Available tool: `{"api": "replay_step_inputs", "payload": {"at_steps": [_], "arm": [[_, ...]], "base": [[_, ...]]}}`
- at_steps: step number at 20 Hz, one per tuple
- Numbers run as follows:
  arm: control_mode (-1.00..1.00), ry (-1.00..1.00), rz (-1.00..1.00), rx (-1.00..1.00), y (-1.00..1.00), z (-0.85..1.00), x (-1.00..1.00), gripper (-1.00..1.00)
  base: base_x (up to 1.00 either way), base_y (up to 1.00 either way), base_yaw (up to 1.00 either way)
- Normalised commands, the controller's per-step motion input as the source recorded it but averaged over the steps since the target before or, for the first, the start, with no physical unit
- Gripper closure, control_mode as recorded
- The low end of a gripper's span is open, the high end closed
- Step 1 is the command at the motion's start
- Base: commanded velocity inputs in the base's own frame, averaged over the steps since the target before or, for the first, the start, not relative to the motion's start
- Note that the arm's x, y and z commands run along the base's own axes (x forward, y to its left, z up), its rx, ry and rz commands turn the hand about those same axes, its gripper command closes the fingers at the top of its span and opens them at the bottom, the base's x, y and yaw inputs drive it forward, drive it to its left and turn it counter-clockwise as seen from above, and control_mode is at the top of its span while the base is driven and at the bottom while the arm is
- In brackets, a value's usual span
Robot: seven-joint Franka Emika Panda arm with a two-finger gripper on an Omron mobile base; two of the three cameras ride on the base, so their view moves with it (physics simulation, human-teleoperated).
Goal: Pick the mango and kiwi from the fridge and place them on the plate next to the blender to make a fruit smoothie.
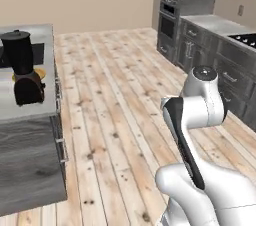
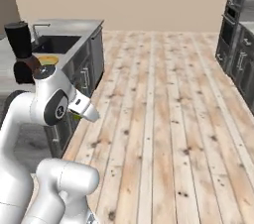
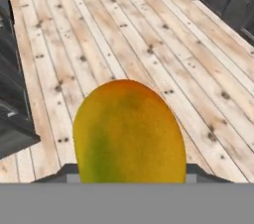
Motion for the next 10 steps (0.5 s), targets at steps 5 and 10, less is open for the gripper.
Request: {"api": "replay_step_inputs", "payload": {"at_steps": [5, 10], "arm": [[1.0, 0.0, 0.0, 0.0, 0.0, 0.0, 0.0, 1.0], [1.0, 0.0, 0.0, 0.0, 0.0, 0.0, 0.0, 1.0]], "base": [[0.6, -0.01, 0.67], [1.0, -0.44, 0.42]]}}
